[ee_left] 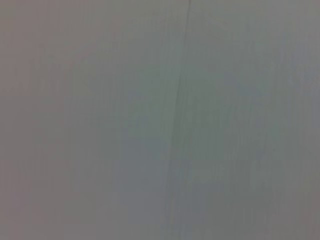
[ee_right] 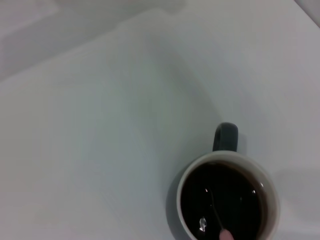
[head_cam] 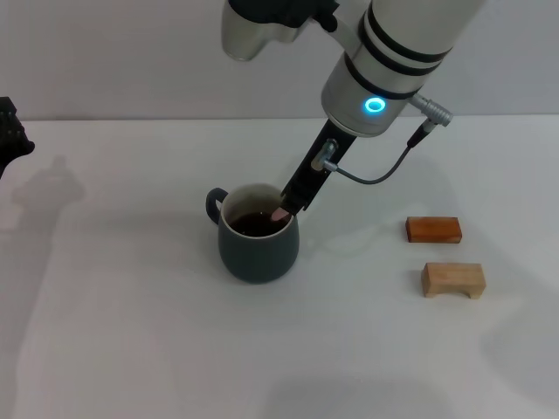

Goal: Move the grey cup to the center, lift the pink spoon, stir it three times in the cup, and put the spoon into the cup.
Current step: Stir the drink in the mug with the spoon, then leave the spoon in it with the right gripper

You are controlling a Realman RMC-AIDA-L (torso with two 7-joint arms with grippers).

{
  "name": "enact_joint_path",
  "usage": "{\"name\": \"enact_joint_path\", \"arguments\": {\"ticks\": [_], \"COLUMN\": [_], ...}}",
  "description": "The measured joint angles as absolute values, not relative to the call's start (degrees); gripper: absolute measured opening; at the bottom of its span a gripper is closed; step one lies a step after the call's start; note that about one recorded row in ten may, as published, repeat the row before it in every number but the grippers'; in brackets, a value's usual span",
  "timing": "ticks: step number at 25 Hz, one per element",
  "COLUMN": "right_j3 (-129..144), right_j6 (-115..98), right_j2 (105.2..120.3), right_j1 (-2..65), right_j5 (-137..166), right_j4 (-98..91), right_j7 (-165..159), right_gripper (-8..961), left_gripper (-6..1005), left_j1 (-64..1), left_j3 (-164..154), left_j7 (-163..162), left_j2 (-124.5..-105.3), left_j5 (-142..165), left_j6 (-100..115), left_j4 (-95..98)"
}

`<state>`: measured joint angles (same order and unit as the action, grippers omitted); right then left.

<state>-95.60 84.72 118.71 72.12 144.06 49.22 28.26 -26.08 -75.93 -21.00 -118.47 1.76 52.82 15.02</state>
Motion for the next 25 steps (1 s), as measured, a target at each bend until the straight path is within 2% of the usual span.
{"name": "enact_joint_path", "arguments": {"ticks": [25], "right_j3": [-95.3], "right_j6": [83.9], "right_j2": [118.71], "right_j1": [72.1], "right_j5": [144.0], "right_j4": [49.1], "right_j7": [27.9], "right_gripper": [118], "left_gripper": [1], "left_j1": [-26.1], "left_j3": [-75.9], "left_j7": [-21.0], "left_j2": [-118.47], "left_j5": [1.1], "left_j6": [52.8], "left_j4": [14.9]}}
